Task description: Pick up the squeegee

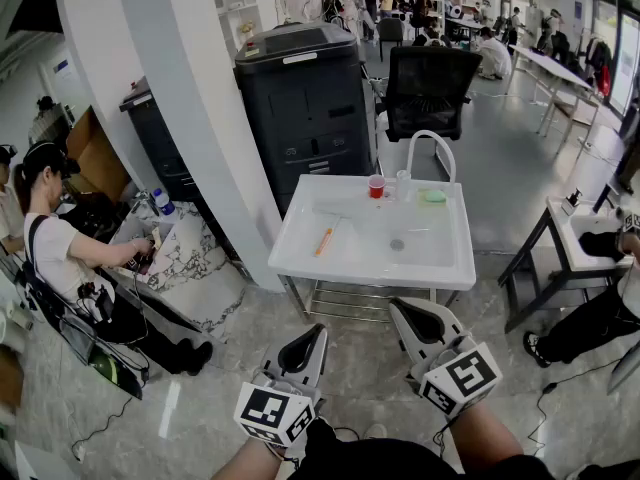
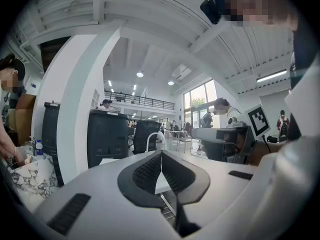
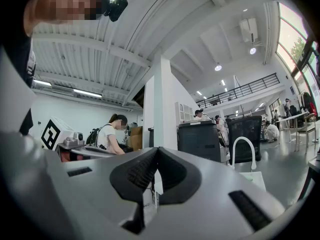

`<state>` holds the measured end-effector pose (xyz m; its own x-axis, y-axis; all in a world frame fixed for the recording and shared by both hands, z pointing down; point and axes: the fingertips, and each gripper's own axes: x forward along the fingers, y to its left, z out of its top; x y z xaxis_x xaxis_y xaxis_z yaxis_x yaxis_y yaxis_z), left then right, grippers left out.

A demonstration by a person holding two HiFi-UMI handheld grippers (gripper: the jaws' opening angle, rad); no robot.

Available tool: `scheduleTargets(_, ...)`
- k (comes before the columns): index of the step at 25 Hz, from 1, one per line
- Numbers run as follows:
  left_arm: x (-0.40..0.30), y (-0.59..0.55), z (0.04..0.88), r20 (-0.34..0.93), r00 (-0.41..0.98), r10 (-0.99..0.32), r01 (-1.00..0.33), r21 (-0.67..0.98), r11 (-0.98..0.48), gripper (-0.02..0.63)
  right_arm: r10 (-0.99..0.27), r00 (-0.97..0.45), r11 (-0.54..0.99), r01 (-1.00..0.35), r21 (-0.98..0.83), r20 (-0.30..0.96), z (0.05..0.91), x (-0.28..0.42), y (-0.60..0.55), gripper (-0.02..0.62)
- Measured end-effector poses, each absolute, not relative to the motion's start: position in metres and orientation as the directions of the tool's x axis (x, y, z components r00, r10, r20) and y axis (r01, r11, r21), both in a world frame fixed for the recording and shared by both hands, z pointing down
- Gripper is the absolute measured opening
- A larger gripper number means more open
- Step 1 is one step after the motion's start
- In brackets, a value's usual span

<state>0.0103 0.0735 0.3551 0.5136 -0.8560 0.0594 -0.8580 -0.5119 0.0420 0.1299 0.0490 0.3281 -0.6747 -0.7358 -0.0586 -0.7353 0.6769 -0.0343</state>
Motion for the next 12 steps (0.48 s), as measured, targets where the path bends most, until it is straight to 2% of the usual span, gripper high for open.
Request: scheduleTargets(12,0.0161,0.0638,0.3558,0.071,0.512,-0.856,-0.859,0.061,-0.509,0.019,-0.732,-0.68,0.682,-0.73,-0.05,-0.052,0.3292,0.1353,0.0417,0.017)
